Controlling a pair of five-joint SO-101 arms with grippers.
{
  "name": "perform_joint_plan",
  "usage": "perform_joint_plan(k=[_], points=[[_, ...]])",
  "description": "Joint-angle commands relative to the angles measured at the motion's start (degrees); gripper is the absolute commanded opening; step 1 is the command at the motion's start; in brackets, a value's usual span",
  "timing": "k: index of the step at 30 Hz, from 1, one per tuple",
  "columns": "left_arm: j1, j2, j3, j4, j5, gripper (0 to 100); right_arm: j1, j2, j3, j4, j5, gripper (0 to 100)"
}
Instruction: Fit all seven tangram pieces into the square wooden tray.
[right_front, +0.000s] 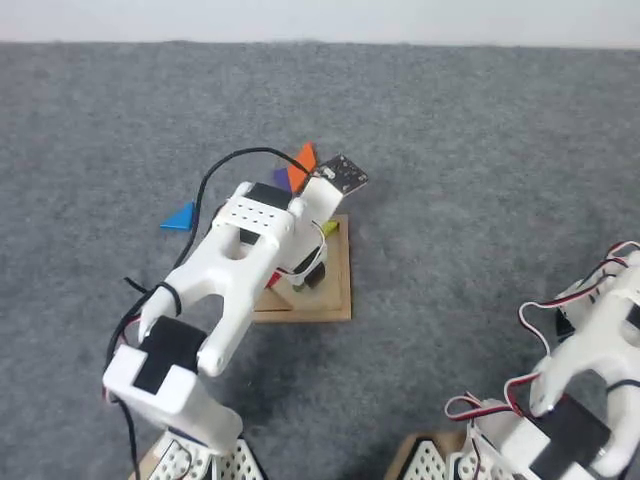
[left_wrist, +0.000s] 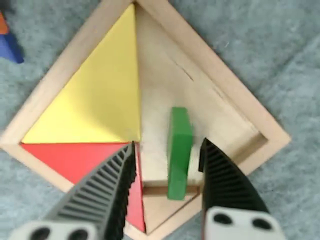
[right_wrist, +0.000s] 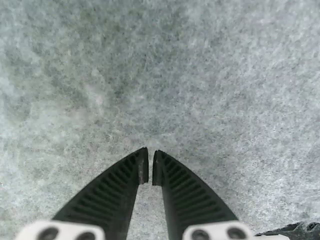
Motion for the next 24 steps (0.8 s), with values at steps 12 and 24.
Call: perform_joint_plan(k=[12, 24], points=[[-7.4, -0.8, -7.3, -0.8, 0.5, 20, -1.0, -2.8, -2.5, -0.7, 0.8, 3.2], [1.9, -0.2, -1.7, -10.4, 13.0, 1, -1.0, -2.8, -2.5, -0.8, 0.8, 3.2]])
